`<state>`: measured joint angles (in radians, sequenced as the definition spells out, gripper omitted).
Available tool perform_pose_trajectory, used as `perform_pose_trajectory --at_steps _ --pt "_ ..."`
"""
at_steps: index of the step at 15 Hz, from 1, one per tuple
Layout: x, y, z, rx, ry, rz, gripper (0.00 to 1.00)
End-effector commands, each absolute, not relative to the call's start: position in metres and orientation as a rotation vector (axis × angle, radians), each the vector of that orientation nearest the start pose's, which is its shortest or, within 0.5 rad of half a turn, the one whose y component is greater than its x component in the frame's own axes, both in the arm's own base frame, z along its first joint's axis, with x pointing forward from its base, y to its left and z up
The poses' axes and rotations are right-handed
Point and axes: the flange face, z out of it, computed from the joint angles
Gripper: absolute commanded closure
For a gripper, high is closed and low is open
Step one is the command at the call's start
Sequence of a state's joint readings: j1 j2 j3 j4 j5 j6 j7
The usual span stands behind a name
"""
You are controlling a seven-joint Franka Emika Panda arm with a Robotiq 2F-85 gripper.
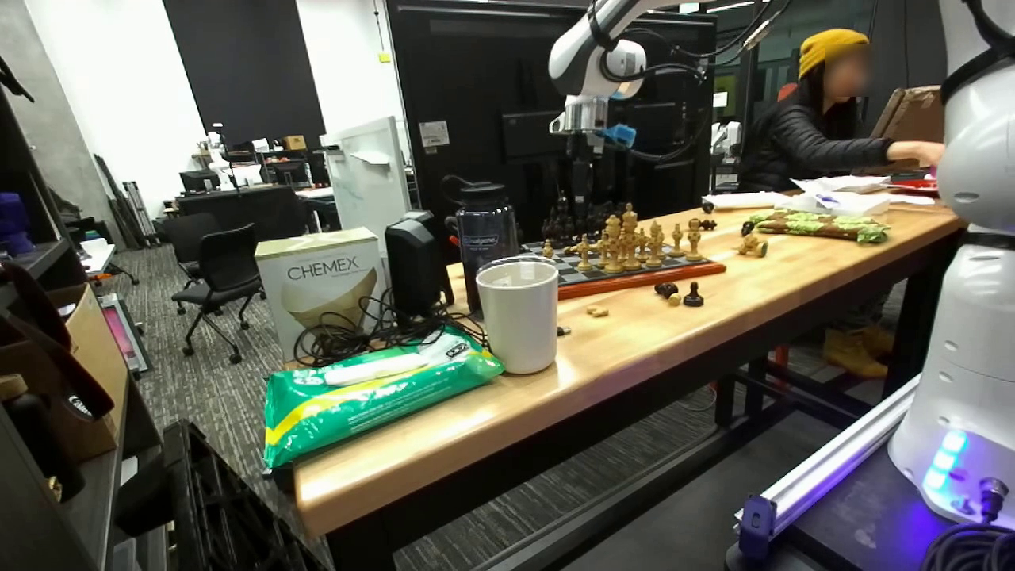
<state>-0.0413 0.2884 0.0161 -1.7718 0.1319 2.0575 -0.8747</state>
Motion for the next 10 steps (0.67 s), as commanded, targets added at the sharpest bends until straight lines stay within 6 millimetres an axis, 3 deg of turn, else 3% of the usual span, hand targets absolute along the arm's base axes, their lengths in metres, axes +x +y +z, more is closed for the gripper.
perform_pose_trajectory --at_steps 1,10 --pt "0.64 -0.014 0.386 -2.737 -1.182 -0.12 0.0" --pt "0.634 0.002 0.38 -2.725 -1.309 -0.154 0.0"
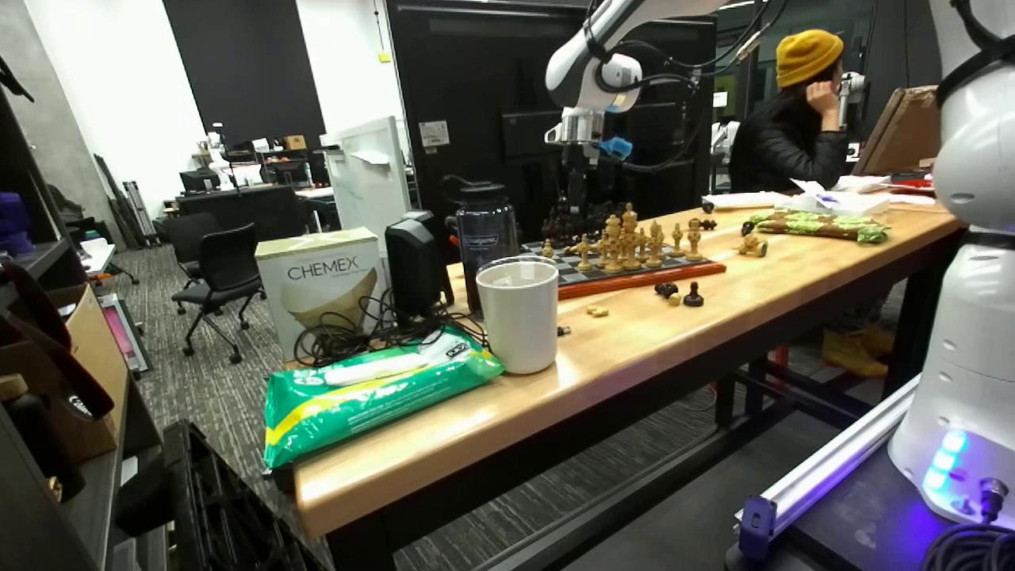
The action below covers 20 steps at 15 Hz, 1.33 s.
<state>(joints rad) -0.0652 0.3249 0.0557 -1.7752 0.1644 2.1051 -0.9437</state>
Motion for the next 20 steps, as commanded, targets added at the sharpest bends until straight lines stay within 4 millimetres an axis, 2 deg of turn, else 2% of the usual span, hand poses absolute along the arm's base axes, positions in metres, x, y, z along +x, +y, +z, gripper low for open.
perform_pose_trajectory --at_steps 1,5,6,20 --pt "0.632 0.003 0.378 -2.72 -1.324 -0.168 0.0" --pt "0.624 0.002 0.374 -2.681 -1.399 -0.299 0.0" --pt "0.64 0.003 0.367 -2.709 -1.345 -0.228 0.0" --pt "0.634 0.001 0.367 -2.697 -1.365 -0.294 0.0"
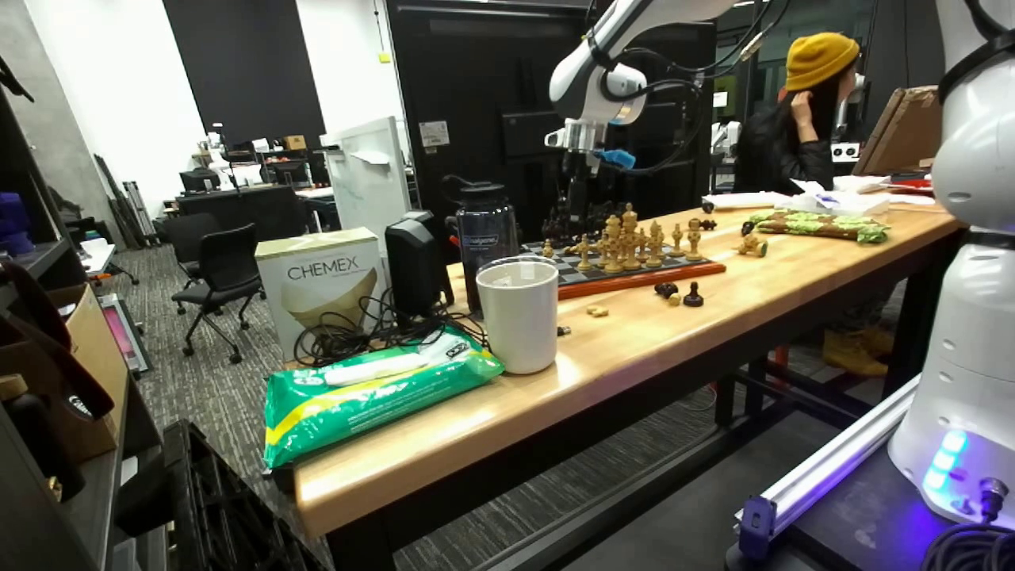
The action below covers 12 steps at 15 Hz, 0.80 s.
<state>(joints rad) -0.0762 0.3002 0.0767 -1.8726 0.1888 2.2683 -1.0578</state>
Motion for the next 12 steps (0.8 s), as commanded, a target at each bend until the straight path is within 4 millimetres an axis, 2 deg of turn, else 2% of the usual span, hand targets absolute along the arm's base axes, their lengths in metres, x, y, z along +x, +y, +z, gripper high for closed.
perform_pose_trajectory --at_steps 1,7,12 --pt "0.634 0.0 0.368 -2.696 -1.359 -0.31 0.0" --pt "0.631 -0.013 0.379 -2.666 -1.266 -0.494 0.0" --pt "0.63 -0.024 0.379 -2.597 -1.292 -0.638 0.0"
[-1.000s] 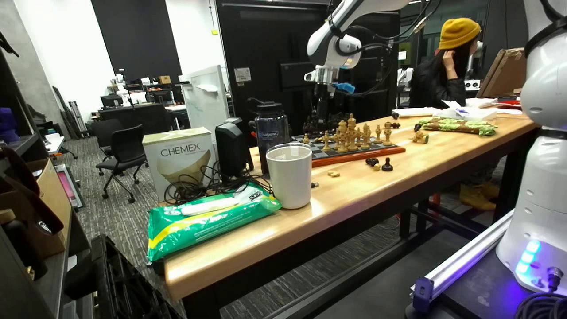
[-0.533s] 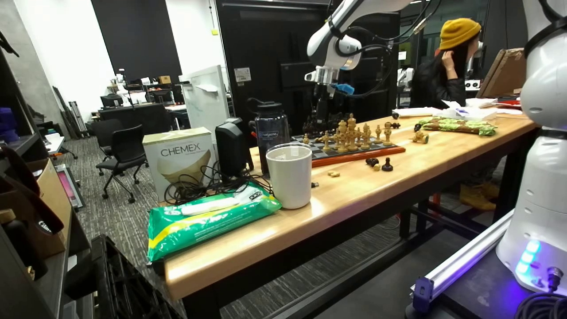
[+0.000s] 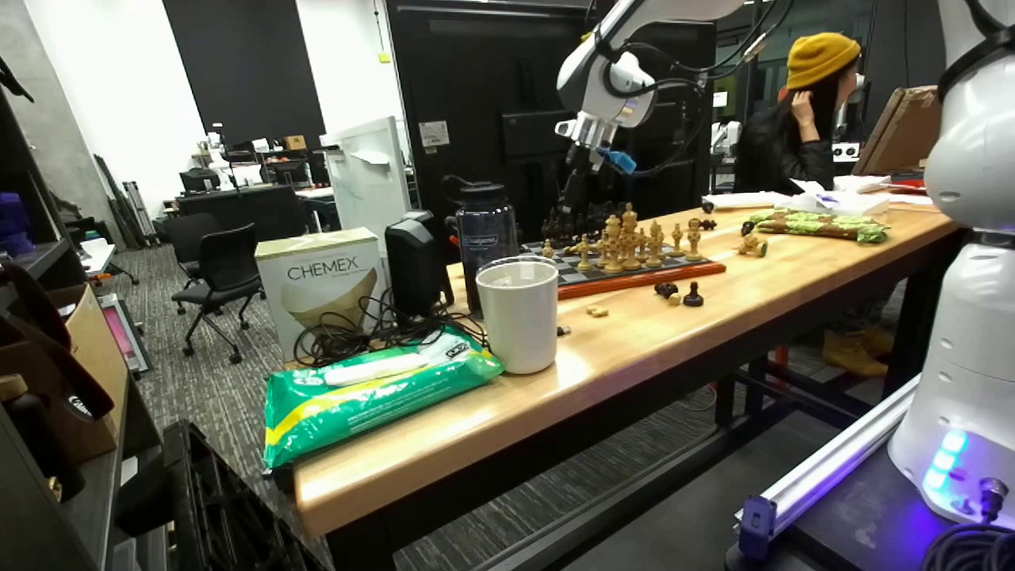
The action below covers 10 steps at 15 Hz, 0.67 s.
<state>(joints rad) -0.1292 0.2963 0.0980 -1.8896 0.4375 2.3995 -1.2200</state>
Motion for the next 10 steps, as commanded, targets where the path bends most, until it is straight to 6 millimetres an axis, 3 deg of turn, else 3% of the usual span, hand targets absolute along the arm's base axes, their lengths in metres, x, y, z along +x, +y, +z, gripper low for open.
perform_pose_trajectory --at_steps 1,10 --pt "0.629 -0.025 0.378 -2.573 -1.299 -0.655 0.0" --pt "0.613 -0.029 0.37 -2.492 -1.285 -0.656 0.0"
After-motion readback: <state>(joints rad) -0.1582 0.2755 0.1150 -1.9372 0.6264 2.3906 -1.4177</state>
